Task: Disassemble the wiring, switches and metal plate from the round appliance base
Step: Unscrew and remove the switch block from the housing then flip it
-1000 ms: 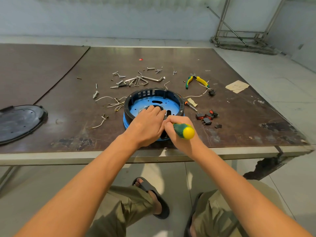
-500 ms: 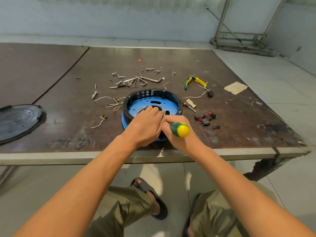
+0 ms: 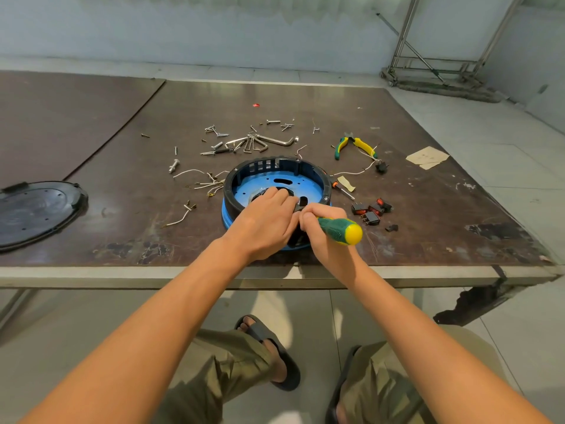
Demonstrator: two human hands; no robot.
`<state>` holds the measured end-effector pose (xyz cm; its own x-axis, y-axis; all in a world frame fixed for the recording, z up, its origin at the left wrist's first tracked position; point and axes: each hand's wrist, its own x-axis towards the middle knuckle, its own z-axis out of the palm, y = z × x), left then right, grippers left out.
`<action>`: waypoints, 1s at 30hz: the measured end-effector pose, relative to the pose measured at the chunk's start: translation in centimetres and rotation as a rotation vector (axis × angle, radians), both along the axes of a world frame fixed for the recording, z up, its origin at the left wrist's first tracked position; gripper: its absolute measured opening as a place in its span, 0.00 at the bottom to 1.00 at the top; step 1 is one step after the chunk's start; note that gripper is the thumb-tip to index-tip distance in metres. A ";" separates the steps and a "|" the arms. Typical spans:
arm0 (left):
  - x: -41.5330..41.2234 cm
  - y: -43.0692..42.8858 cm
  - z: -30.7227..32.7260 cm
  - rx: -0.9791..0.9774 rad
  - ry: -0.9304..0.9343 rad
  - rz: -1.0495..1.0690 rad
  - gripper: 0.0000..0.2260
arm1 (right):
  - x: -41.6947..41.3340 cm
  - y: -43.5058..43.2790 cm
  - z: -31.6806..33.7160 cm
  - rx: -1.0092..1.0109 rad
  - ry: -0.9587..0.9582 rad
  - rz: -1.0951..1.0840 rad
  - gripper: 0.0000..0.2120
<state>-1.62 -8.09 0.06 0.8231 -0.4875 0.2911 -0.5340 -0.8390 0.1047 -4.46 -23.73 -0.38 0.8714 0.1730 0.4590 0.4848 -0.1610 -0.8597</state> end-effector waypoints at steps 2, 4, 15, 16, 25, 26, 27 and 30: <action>0.1 0.0 -0.1 -0.019 0.009 0.001 0.17 | 0.5 0.1 0.4 0.098 0.090 -0.034 0.21; 0.3 0.1 -0.1 -0.029 0.015 -0.002 0.16 | 0.9 0.2 0.6 0.205 0.216 -0.072 0.16; 0.4 0.0 -0.1 -0.007 0.035 -0.016 0.16 | -1.5 1.3 -1.7 0.083 0.027 -0.010 0.13; 0.4 0.1 0.0 -0.005 0.046 -0.021 0.16 | -1.0 1.6 -1.0 0.096 0.034 -0.023 0.13; 0.9 0.2 -0.2 -0.113 0.066 -0.040 0.14 | 1.0 1.1 3.6 0.312 0.408 -0.118 0.19; 1.0 0.2 -0.2 -0.111 0.070 -0.036 0.15 | 1.2 0.9 4.0 0.334 0.446 -0.123 0.18; 1.1 0.2 -0.3 -0.115 0.073 -0.035 0.16 | 1.3 0.6 4.2 0.335 0.463 -0.103 0.17; 1.1 0.2 -0.3 -0.126 0.079 -0.035 0.18 | 0.3 -0.3 3.7 0.242 0.382 -0.004 0.14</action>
